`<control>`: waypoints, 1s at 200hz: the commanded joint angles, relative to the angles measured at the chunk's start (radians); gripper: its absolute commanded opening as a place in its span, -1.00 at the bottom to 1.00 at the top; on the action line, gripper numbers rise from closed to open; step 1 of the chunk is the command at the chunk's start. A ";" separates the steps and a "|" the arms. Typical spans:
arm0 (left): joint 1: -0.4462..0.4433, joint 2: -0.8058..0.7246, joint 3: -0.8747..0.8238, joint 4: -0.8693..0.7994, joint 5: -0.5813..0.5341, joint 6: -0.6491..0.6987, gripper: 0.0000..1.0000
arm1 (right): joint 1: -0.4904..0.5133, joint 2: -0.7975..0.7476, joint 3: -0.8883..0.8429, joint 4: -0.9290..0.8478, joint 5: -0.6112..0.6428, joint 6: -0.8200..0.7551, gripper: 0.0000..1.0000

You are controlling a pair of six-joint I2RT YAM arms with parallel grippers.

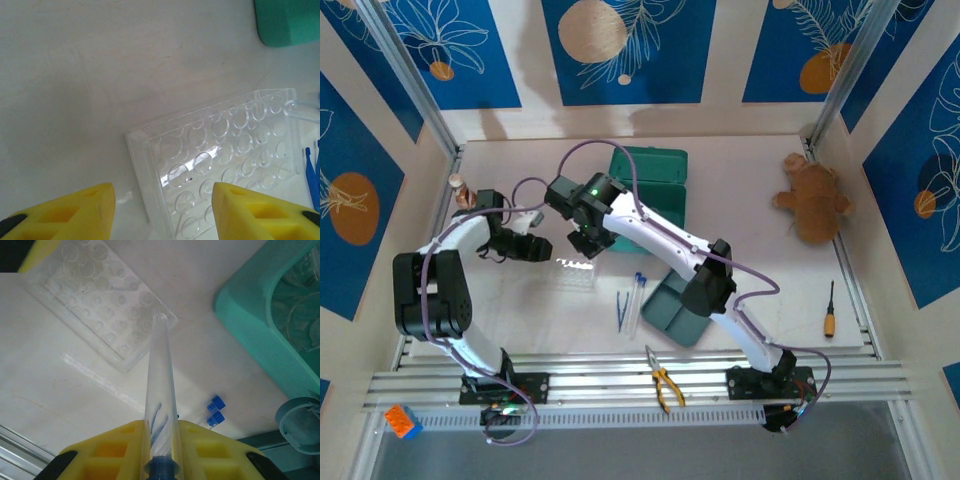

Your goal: Organize the chemistry lab equipment

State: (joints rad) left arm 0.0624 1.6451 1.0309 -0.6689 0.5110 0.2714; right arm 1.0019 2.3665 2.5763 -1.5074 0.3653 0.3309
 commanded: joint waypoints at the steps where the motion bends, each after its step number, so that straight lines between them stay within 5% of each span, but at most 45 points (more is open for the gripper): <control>1: -0.023 0.015 -0.005 -0.008 0.005 0.026 0.07 | 0.013 0.006 -0.004 -0.002 -0.031 -0.020 -0.58; 200: -0.115 0.019 0.002 -0.011 0.010 0.033 0.06 | 0.009 -0.009 -0.083 -0.018 -0.005 -0.025 -0.57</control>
State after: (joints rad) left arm -0.0185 1.6470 1.0290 -0.6693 0.5110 0.2897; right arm 1.0058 2.3657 2.5210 -1.5074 0.3634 0.3191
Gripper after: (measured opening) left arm 0.532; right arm 0.212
